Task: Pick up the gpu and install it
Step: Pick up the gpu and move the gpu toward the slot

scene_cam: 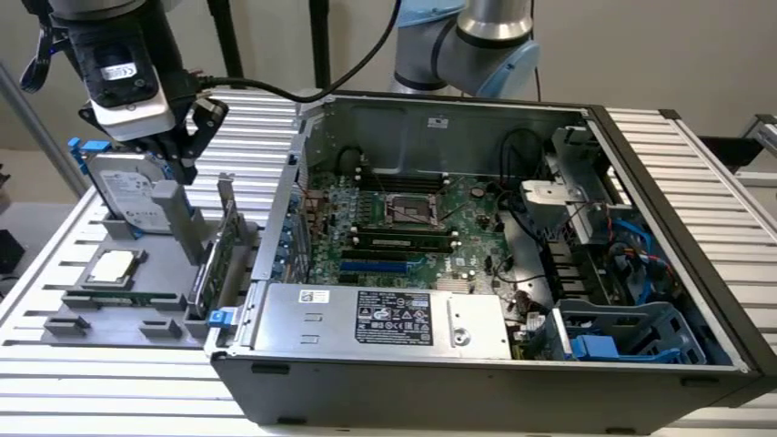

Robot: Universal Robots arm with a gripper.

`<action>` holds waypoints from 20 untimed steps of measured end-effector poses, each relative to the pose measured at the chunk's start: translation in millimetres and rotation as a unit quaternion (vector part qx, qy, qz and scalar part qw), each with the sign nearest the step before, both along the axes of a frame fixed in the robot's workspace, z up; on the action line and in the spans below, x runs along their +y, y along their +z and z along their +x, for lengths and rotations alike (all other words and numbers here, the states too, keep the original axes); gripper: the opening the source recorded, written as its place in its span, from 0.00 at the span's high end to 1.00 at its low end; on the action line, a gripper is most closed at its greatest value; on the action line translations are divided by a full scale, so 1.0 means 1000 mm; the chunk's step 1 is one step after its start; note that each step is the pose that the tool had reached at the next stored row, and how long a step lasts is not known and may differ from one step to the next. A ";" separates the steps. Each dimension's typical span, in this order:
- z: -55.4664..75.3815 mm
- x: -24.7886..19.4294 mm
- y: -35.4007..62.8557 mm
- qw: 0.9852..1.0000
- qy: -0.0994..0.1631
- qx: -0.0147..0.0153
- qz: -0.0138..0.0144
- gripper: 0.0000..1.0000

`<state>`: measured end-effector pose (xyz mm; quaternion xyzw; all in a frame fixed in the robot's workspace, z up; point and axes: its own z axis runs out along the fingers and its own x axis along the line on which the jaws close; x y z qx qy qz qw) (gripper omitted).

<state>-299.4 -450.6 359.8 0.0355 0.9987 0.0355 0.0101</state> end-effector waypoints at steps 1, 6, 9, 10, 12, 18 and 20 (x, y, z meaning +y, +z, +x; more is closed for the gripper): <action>0.000 0.0000 0.0000 1.000 0.000 0.000 0.000 1.00; 0.000 0.0000 -0.0001 1.000 0.000 0.001 0.000 1.00; 0.000 0.0000 -0.0001 1.000 0.000 0.001 0.000 1.00; 0.000 0.0000 -0.0001 1.000 0.000 0.001 0.000 1.00; 0.000 0.0000 0.0000 1.000 0.000 0.001 0.000 1.00; 0.000 0.0000 0.0000 1.000 0.000 0.002 0.000 1.00; 0.000 0.0000 0.0000 1.000 0.000 0.002 0.000 1.00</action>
